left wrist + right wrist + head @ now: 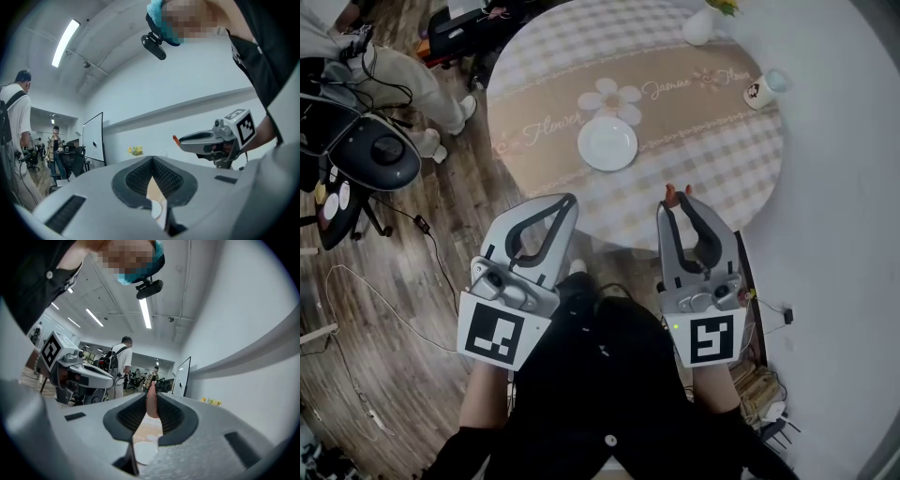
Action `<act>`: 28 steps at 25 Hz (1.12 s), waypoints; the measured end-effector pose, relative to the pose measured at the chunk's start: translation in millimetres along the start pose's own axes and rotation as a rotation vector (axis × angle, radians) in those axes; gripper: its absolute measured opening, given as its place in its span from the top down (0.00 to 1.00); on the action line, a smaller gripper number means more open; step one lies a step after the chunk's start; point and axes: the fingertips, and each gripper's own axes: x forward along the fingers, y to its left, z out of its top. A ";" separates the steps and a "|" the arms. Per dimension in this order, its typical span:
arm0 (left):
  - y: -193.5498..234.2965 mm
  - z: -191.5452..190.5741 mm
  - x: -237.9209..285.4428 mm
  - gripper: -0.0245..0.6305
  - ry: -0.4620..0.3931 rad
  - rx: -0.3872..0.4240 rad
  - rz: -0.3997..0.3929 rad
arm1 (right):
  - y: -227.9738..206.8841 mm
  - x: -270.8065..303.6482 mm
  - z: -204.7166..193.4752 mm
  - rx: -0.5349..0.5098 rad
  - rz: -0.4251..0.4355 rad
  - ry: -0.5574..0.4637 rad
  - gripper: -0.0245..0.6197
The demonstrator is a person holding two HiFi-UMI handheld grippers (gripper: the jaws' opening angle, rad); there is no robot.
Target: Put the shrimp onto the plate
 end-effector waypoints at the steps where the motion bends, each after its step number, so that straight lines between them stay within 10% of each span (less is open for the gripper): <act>1: 1.7 -0.9 0.7 0.96 0.000 -0.005 -0.004 | 0.6 2.2 -1.3 0.002 -0.004 0.004 0.89; 28: 14.9 -3.4 11.3 0.96 0.007 -0.012 0.018 | -1.6 21.6 -12.0 0.019 0.050 0.036 0.89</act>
